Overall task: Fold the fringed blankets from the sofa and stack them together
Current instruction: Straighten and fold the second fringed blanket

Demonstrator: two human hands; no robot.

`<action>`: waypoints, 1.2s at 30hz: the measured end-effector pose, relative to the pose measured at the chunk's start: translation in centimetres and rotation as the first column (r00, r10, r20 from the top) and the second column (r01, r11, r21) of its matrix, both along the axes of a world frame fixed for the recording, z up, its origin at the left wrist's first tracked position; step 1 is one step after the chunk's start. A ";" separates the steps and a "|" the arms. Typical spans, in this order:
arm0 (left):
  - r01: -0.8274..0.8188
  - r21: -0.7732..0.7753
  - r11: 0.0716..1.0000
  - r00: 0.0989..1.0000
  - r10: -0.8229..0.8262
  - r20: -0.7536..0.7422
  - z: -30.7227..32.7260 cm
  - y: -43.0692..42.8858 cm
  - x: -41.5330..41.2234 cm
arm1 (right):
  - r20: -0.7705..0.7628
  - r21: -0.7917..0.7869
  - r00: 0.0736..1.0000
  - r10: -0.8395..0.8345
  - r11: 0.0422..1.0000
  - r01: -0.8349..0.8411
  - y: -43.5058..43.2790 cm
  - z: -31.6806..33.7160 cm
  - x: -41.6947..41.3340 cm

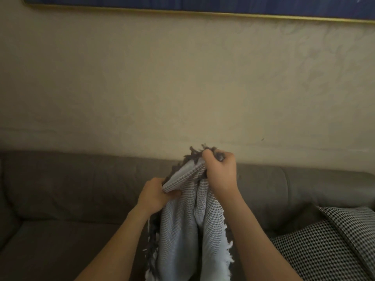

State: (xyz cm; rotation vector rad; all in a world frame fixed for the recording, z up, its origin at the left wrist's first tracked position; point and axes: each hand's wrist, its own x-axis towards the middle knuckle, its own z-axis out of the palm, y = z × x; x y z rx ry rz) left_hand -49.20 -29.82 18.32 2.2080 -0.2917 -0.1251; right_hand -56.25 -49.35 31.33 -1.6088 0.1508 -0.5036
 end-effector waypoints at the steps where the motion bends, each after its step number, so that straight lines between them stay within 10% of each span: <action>1: -0.033 -0.005 0.999 0.999 0.033 0.011 -0.1 0.0 0.1 | 0.013 0.094 0.999 -0.039 0.995 0.037 0.0 0.4 0.0; 6: -0.218 -0.157 0.963 0.973 0.227 0.044 -0.4 0.2 0.7 | -0.010 0.404 0.946 -0.324 0.864 0.300 -0.5 0.6 0.5; 9: -0.138 -0.230 0.963 0.988 0.149 0.031 1.5 -0.7 0.5 | 0.032 0.215 0.915 -0.402 0.897 0.386 -1.2 -0.6 1.2; 13: 0.024 -0.241 0.970 0.993 0.004 0.118 4.8 -2.1 0.5 | 0.009 -0.160 0.994 -0.105 0.982 0.106 -1.3 -1.6 1.1; 17: 0.202 -0.134 0.970 0.963 -0.172 0.207 9.1 -3.6 0.4 | -0.187 -0.649 0.965 0.182 0.715 -0.260 0.1 -2.3 0.7; 26: 0.288 0.052 0.956 0.919 -0.291 0.266 11.3 -2.6 0.6 | -0.245 -0.865 0.969 -0.028 0.459 -0.205 -1.1 -0.9 2.2; 36: 0.007 0.113 0.994 0.993 -0.020 0.119 6.7 0.1 -0.5 | -0.098 -0.508 0.987 0.126 0.847 -0.158 -0.1 0.7 1.2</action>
